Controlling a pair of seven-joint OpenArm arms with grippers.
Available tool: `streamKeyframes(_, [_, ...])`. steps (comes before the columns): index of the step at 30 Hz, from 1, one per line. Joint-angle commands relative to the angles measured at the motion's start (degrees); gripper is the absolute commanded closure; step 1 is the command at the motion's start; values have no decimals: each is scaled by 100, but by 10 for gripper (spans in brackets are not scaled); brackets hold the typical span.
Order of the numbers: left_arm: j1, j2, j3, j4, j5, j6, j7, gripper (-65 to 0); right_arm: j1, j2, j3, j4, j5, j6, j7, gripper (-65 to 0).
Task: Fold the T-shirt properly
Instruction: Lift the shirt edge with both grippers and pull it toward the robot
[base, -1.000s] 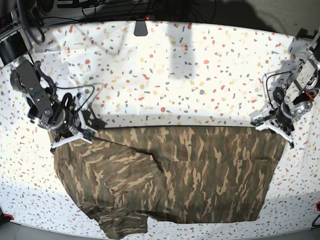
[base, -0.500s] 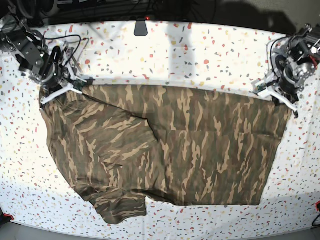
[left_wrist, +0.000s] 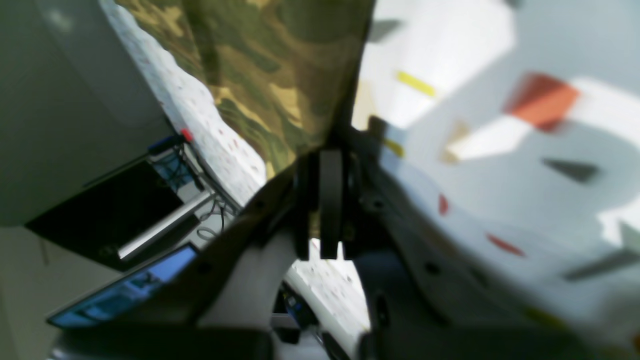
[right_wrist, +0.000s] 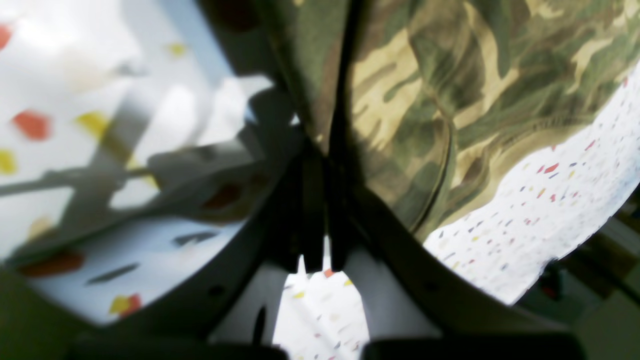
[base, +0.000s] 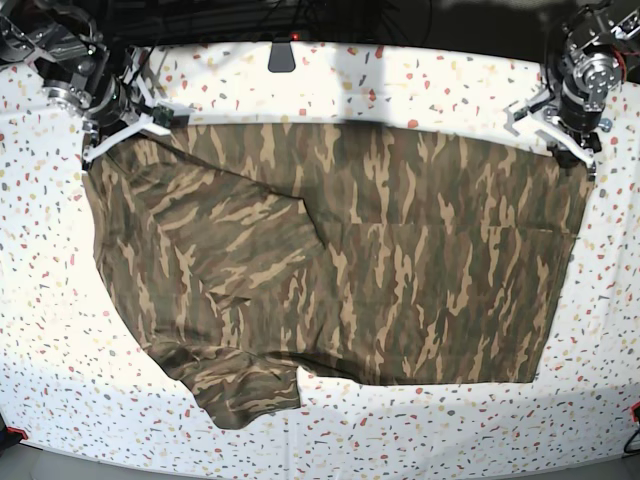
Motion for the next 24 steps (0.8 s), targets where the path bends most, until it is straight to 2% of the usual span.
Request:
streamKeyframes(1, [83, -125, -26, 120, 2, 24, 109, 0, -151, 125, 33, 87, -13, 24, -131, 0])
streamKeyframes(12, [933, -129, -26, 872, -4, 101, 149, 0, -1207, 125, 37, 413, -568, 15, -330, 0])
streamKeyframes(18, [1287, -133, -26, 879, 426, 105, 487, 0, -1768, 127, 83, 656, -887, -122, -448, 0])
streamKeyframes(24, [1604, -208, -26, 887, 634, 170, 503, 0, -2243, 129, 481, 673, -885, -129, -466, 0])
